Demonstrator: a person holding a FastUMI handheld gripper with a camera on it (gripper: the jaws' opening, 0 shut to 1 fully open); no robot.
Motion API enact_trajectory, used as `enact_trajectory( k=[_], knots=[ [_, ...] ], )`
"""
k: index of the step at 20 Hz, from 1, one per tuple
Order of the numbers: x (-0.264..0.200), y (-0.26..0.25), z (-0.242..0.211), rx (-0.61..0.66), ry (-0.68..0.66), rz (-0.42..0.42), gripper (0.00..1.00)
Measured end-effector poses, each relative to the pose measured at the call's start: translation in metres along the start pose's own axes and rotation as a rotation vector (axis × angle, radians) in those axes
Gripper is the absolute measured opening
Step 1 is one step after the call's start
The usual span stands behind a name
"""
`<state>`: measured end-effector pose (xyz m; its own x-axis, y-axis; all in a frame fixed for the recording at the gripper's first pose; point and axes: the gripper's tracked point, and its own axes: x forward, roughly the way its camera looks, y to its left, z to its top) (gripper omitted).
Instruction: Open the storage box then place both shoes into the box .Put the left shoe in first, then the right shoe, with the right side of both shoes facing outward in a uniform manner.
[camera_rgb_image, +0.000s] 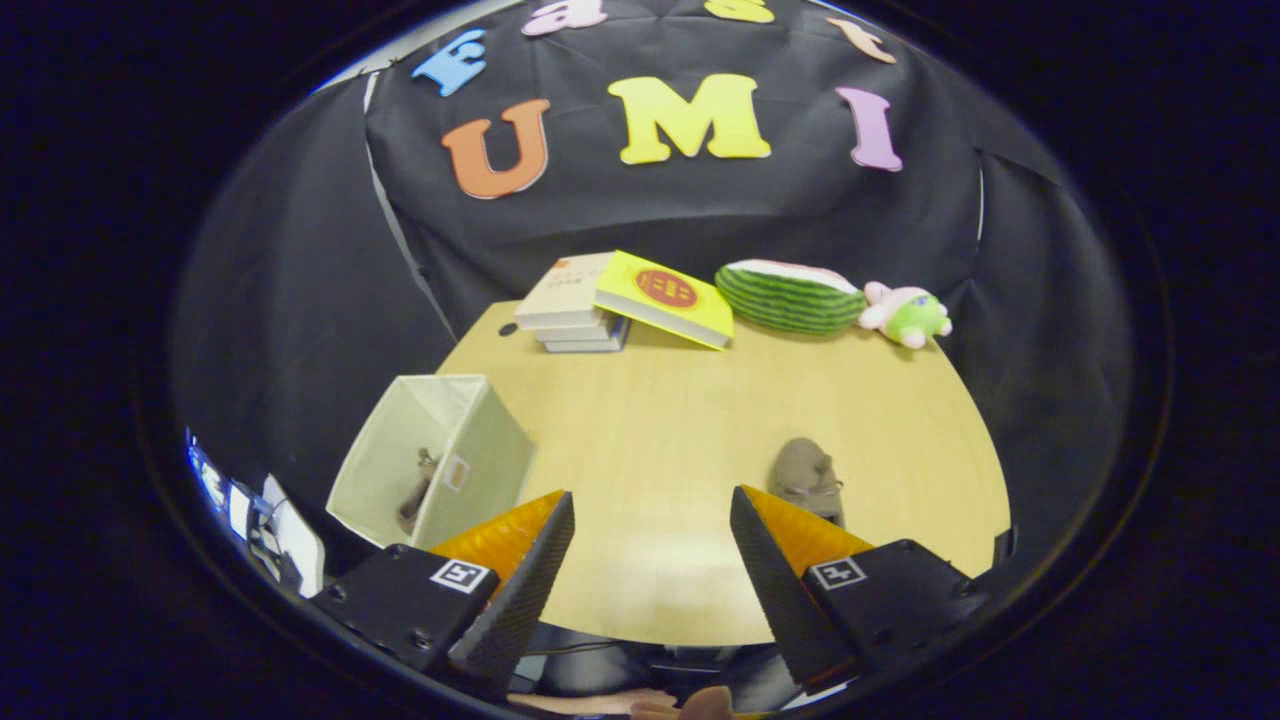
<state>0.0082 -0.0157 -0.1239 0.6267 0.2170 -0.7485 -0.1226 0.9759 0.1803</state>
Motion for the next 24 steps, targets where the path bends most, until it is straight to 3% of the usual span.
enact_trajectory(
  k=[4,9,14,17,19,24],
  knots=[
    [0.019,-0.067,-0.041,0.072,0.152,-0.003,1.0],
    [0.058,-0.141,-0.05,0.015,0.194,-0.073,1.0],
    [0.09,-0.168,-0.078,0.059,0.35,-0.055,0.99],
    [0.104,-0.177,-0.09,0.097,0.414,-0.03,0.93],
    [0.113,-0.182,-0.092,0.138,0.424,-0.023,0.83],
    [0.127,-0.184,-0.101,0.222,0.452,-0.005,0.38]
  ],
)
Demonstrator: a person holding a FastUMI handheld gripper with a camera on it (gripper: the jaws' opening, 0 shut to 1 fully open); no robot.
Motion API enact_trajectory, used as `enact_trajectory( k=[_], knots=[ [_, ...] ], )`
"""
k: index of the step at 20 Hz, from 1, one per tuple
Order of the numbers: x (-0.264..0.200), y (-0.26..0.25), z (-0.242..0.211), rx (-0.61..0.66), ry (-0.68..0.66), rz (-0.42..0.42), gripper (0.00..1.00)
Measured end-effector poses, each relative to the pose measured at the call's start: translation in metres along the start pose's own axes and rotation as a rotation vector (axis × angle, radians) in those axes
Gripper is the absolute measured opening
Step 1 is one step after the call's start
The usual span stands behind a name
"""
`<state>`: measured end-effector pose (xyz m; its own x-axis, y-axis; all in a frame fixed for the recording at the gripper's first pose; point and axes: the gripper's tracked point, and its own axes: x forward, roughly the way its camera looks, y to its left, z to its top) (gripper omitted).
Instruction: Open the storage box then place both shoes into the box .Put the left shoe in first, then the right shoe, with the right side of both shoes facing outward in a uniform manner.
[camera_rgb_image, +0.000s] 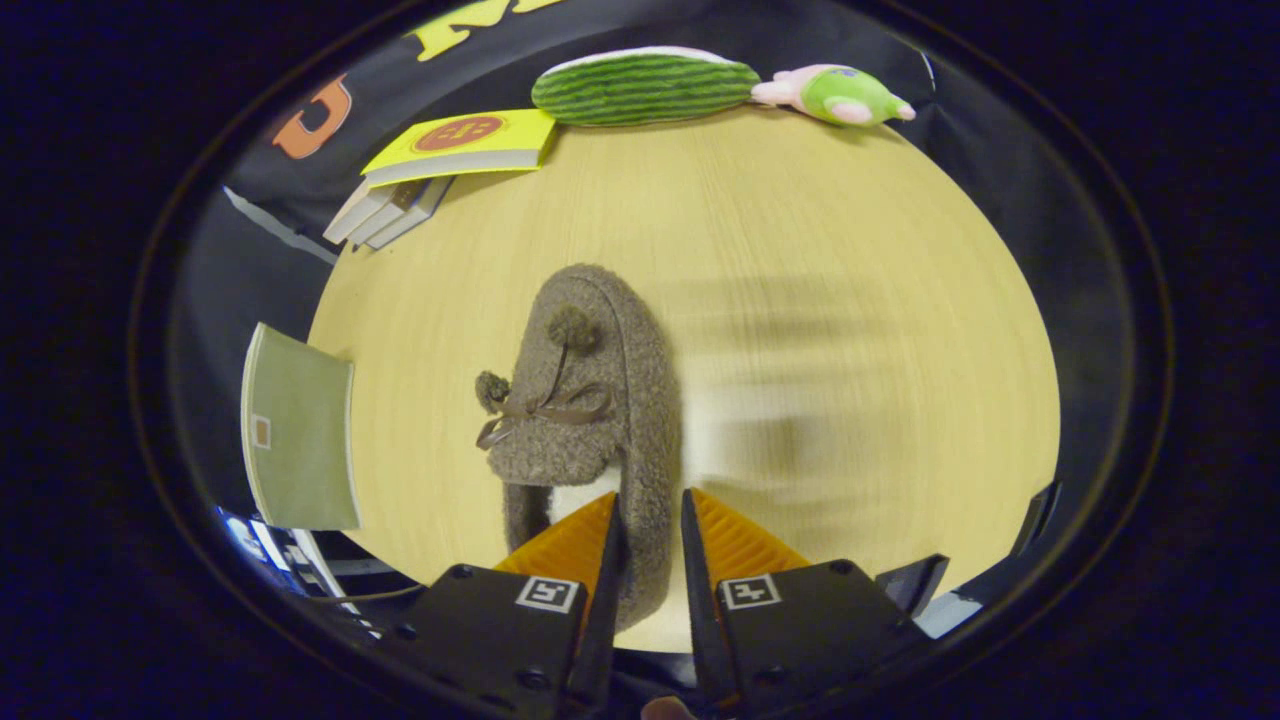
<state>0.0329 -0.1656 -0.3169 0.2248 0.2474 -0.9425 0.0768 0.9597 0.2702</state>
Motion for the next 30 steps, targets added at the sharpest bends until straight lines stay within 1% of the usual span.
enact_trajectory(
  k=[2,3,5,6,7,10,12,16,18,21,24,27,30],
  knots=[
    [0.002,0.0,0.001,0.014,-0.004,-0.005,0.29],
    [0.0,0.001,0.001,0.019,-0.009,-0.006,0.26],
    [-0.003,0.001,0.0,0.016,-0.015,-0.014,0.14],
    [-0.005,0.002,-0.002,0.031,-0.014,-0.011,0.07],
    [-0.006,0.005,-0.002,0.057,-0.013,0.001,0.07],
    [-0.019,0.031,-0.011,0.139,-0.023,0.085,0.07],
    [-0.033,0.053,-0.004,0.191,-0.077,0.129,0.06],
    [-0.066,0.118,0.001,0.219,-0.153,0.197,0.06],
    [-0.088,0.158,0.002,0.202,-0.184,0.234,0.06],
    [-0.122,0.223,0.008,0.176,-0.271,0.288,0.06],
    [-0.144,0.284,0.005,0.15,-0.296,0.33,0.06],
    [-0.152,0.335,0.001,0.073,-0.305,0.331,0.06],
    [-0.15,0.38,-0.003,0.045,-0.301,0.338,0.06]
  ],
)
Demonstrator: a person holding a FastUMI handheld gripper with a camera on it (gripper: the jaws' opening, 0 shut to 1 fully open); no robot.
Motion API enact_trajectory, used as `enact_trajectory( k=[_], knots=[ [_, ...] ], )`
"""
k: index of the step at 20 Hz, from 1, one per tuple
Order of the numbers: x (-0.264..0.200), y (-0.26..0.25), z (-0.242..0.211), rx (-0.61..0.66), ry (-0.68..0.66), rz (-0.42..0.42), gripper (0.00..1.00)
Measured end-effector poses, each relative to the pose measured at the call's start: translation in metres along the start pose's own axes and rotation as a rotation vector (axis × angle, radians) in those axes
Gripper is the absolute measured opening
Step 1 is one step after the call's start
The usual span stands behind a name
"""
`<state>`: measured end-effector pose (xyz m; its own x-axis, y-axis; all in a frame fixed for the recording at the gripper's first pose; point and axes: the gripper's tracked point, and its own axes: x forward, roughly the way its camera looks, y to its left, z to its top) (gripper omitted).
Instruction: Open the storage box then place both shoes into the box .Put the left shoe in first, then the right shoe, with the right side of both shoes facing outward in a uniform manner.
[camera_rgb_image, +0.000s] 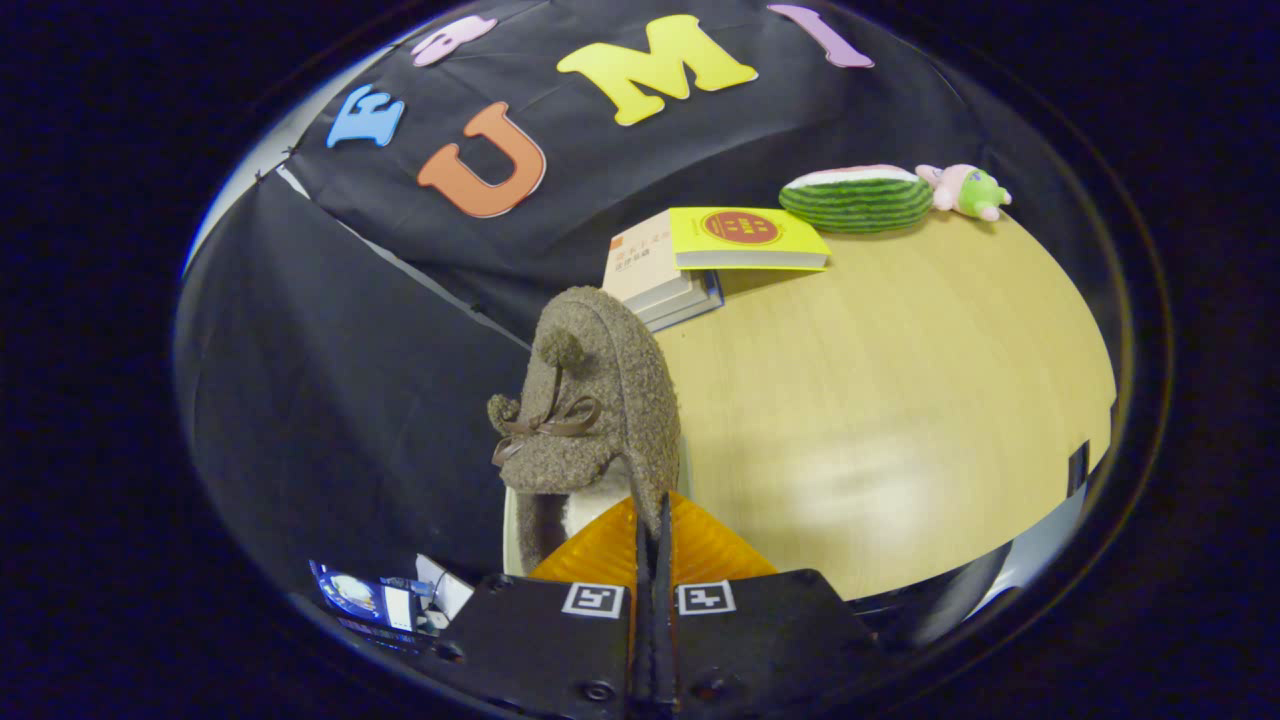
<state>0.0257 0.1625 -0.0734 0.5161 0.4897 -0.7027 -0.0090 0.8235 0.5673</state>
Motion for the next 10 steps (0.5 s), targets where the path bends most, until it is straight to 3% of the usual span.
enact_trajectory(
  k=[6,10],
  knots=[
    [0.046,0.055,-0.02,0.022,0.018,0.0,0.06],
    [0.078,0.056,-0.044,0.057,0.066,-0.042,0.06]
  ],
)
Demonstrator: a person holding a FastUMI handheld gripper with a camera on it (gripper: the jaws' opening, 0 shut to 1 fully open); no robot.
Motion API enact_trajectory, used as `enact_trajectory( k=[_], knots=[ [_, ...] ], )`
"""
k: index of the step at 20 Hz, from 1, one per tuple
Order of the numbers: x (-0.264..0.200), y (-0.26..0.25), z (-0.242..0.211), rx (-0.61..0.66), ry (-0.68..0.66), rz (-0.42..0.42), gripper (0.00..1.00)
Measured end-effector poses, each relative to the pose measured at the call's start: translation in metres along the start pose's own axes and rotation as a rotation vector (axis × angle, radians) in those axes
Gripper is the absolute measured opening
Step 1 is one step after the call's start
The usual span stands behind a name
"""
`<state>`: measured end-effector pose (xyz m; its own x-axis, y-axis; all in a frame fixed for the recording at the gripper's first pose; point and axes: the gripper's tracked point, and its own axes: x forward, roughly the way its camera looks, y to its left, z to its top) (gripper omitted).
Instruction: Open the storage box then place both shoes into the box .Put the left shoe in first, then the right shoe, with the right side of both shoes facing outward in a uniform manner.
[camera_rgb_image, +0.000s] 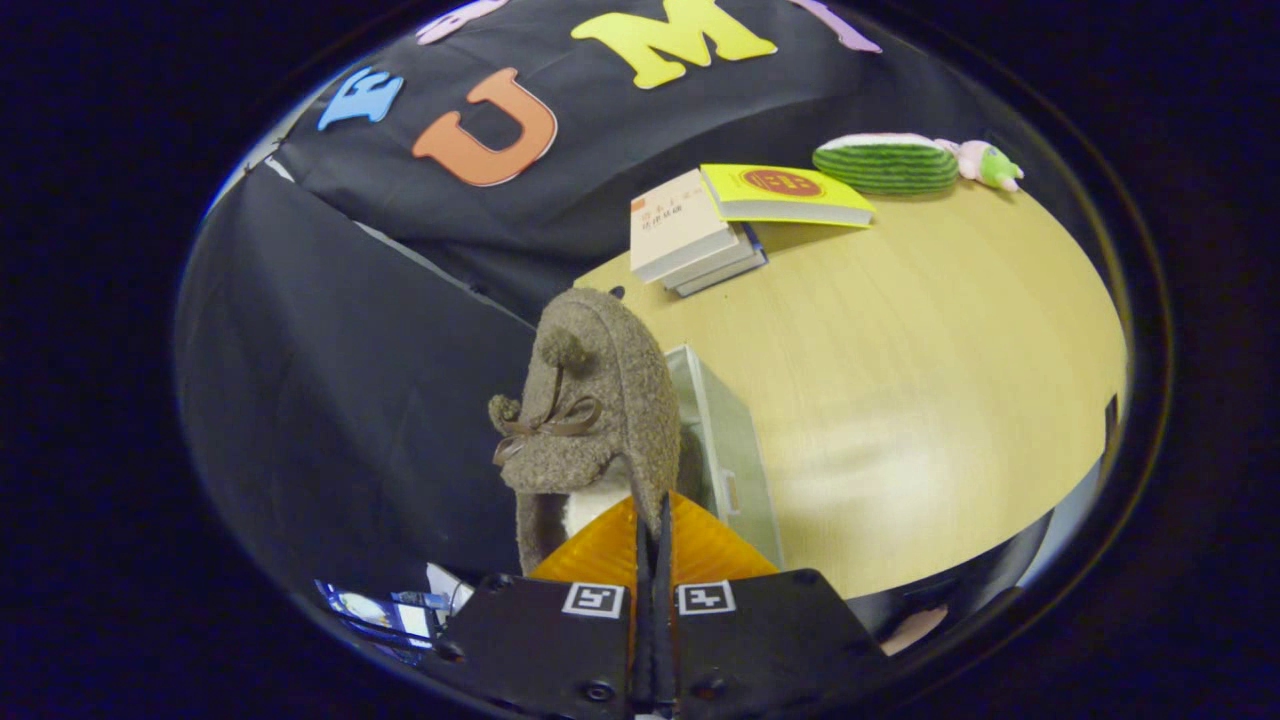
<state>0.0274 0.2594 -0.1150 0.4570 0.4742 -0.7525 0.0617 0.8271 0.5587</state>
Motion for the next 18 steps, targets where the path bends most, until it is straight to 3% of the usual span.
enact_trajectory(
  k=[4,6,7,10,12,13,15,18],
  knots=[
    [0.014,-0.007,-0.01,-0.005,0.015,-0.055,0.06],
    [0.016,0.0,-0.016,-0.003,0.027,-0.038,0.09],
    [0.016,0.001,-0.015,-0.006,0.022,-0.033,0.14],
    [0.011,0.0,-0.018,-0.033,0.02,-0.045,0.43],
    [0.005,0.0,-0.014,-0.058,-0.004,-0.047,0.46],
    [0.001,0.001,-0.009,-0.097,-0.037,-0.048,0.54],
    [-0.011,-0.003,0.009,-0.216,-0.147,-0.082,0.65],
    [-0.041,-0.001,0.041,-0.319,-0.357,-0.116,0.71]
  ],
)
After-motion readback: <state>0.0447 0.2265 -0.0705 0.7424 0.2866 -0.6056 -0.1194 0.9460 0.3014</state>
